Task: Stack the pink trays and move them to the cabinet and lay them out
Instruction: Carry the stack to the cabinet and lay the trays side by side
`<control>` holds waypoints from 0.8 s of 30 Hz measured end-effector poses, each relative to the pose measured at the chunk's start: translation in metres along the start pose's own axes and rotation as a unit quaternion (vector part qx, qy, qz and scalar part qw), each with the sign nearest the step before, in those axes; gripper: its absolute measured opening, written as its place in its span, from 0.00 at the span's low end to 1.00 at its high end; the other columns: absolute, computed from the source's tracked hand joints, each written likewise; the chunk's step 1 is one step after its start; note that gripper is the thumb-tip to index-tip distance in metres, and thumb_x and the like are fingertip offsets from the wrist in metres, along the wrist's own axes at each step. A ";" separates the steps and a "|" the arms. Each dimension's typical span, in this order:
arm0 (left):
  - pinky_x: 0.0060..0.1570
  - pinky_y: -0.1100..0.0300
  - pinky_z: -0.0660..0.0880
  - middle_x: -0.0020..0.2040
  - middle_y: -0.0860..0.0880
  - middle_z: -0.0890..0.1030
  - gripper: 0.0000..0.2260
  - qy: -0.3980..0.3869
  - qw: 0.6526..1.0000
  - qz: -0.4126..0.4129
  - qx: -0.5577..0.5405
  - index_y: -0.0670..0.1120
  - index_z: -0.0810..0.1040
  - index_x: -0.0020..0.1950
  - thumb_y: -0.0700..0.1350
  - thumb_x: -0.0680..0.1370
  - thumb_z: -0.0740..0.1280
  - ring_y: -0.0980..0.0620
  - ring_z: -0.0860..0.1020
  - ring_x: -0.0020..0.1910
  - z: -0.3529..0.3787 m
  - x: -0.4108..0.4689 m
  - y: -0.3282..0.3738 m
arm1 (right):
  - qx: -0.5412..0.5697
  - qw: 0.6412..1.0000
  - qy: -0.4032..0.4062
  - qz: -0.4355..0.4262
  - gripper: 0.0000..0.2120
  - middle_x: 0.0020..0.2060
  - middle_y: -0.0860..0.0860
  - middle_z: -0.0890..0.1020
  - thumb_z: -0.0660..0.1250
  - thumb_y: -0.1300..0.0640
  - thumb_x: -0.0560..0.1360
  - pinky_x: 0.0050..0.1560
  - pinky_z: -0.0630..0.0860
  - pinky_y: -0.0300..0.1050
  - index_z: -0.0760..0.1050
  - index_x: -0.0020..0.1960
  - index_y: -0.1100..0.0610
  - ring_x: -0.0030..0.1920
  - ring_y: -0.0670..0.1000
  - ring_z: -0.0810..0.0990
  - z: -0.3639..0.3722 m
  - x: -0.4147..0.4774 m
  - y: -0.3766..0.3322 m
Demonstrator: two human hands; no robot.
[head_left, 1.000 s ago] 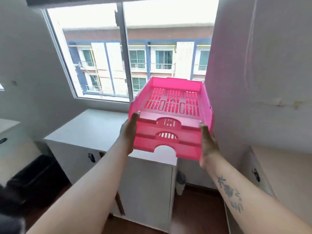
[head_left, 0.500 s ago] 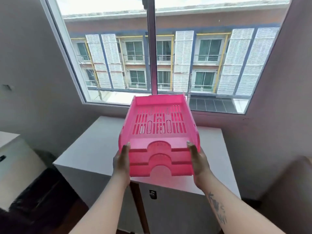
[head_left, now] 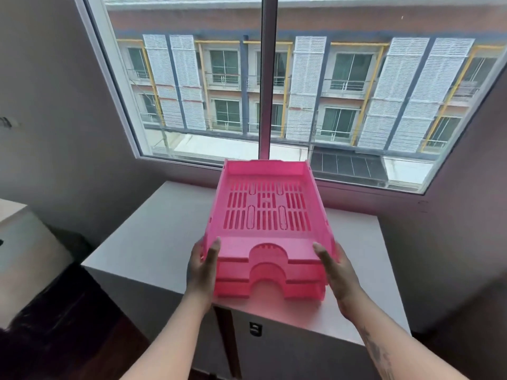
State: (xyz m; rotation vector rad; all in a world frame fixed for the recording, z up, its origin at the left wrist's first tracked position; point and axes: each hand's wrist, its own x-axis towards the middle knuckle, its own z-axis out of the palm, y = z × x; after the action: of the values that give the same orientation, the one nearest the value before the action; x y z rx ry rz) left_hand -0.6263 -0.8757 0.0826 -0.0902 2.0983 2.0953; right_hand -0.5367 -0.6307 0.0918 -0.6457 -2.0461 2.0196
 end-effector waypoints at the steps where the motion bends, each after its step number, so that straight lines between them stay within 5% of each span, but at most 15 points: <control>1: 0.47 0.52 0.80 0.61 0.48 0.80 0.37 0.015 1.000 0.011 0.014 0.55 0.70 0.71 0.73 0.67 0.64 0.48 0.81 0.56 -0.002 0.002 0.008 | -0.010 1.000 0.001 -0.008 0.43 0.66 0.52 0.79 0.70 0.28 0.61 0.62 0.77 0.62 0.67 0.72 0.41 0.63 0.55 0.80 -0.006 0.002 -0.011; 3: 0.54 0.50 0.78 0.67 0.47 0.77 0.40 0.036 0.997 0.023 0.057 0.50 0.67 0.74 0.71 0.68 0.64 0.46 0.77 0.62 -0.008 0.008 0.028 | -0.044 0.999 0.008 -0.013 0.51 0.73 0.54 0.70 0.71 0.29 0.61 0.68 0.71 0.60 0.60 0.78 0.46 0.71 0.57 0.72 -0.016 0.009 -0.035; 6: 0.61 0.42 0.76 0.69 0.47 0.76 0.35 0.032 0.992 0.031 0.121 0.47 0.70 0.73 0.66 0.72 0.66 0.44 0.77 0.64 -0.010 0.017 0.052 | -0.086 0.996 0.025 -0.017 0.39 0.75 0.56 0.67 0.69 0.44 0.75 0.68 0.68 0.55 0.56 0.80 0.54 0.73 0.57 0.68 -0.021 0.028 -0.061; 9: 0.49 0.45 0.82 0.54 0.49 0.84 0.10 0.036 0.982 0.060 0.175 0.50 0.80 0.58 0.49 0.80 0.63 0.47 0.83 0.50 -0.002 0.018 0.065 | -0.108 0.994 0.028 -0.003 0.23 0.67 0.56 0.78 0.63 0.59 0.80 0.59 0.76 0.51 0.67 0.74 0.57 0.61 0.56 0.80 -0.013 0.040 -0.066; 11: 0.45 0.44 0.83 0.45 0.51 0.85 0.09 0.053 0.973 0.084 0.208 0.54 0.79 0.49 0.44 0.81 0.60 0.47 0.83 0.46 0.004 0.018 0.068 | -0.118 0.992 0.034 -0.004 0.15 0.52 0.51 0.86 0.59 0.63 0.79 0.52 0.82 0.54 0.80 0.59 0.53 0.48 0.53 0.85 -0.003 0.040 -0.065; 14: 0.42 0.42 0.82 0.42 0.50 0.84 0.11 0.080 0.966 0.106 0.220 0.52 0.80 0.45 0.43 0.80 0.59 0.44 0.83 0.44 0.002 0.021 0.069 | -0.091 0.993 0.076 -0.012 0.18 0.42 0.47 0.86 0.58 0.64 0.77 0.51 0.83 0.60 0.80 0.43 0.45 0.45 0.55 0.86 0.009 0.036 -0.065; 21: 0.32 0.51 0.76 0.38 0.49 0.82 0.17 0.112 0.974 0.119 0.155 0.57 0.82 0.37 0.44 0.80 0.61 0.46 0.80 0.36 -0.054 0.054 0.086 | -0.050 0.991 0.074 -0.096 0.15 0.46 0.49 0.87 0.59 0.62 0.78 0.51 0.83 0.57 0.80 0.57 0.51 0.47 0.53 0.86 0.071 0.033 -0.084; 24: 0.32 0.56 0.75 0.43 0.49 0.83 0.12 0.120 0.976 0.122 0.137 0.56 0.85 0.51 0.46 0.80 0.62 0.46 0.81 0.39 -0.095 0.082 0.099 | -0.042 0.988 0.086 -0.121 0.13 0.45 0.49 0.87 0.61 0.59 0.78 0.46 0.84 0.58 0.79 0.57 0.50 0.44 0.54 0.87 0.121 0.039 -0.094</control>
State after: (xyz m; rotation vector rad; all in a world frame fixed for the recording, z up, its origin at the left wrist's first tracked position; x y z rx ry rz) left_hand -0.7311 -0.9632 0.1662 -0.0529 2.6448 1.9776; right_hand -0.6390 -0.7207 0.1717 -0.5350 -2.0077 1.6908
